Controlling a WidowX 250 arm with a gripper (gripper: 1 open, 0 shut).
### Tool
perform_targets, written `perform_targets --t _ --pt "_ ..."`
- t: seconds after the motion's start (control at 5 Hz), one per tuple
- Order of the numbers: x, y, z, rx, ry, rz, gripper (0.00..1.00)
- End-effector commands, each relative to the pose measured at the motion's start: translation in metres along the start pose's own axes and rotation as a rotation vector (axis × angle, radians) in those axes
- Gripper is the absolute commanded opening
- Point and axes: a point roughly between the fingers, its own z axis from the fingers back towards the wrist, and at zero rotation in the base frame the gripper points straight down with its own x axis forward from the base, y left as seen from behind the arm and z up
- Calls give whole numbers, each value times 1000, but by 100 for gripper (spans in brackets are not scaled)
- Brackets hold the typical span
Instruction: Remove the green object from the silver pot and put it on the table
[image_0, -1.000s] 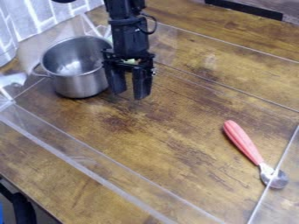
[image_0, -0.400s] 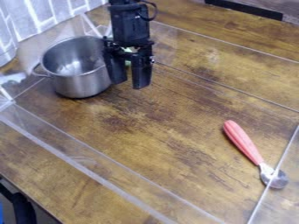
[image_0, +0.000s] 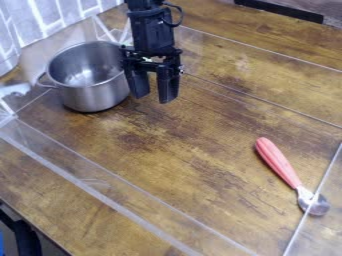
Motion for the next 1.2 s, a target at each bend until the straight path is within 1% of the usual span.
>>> perform_targets --t 0.0,0.2,0.4,0.8,1.0 --pt "9 8 8 18 -23 -28 100" --pt "11 14 -2 19 -16 -9 100" --pt "11 20 -7 17 -17 8 0" --pt "13 12 -15 47 20 -172 0" --pt "12 13 -9 43 2 -160 0"
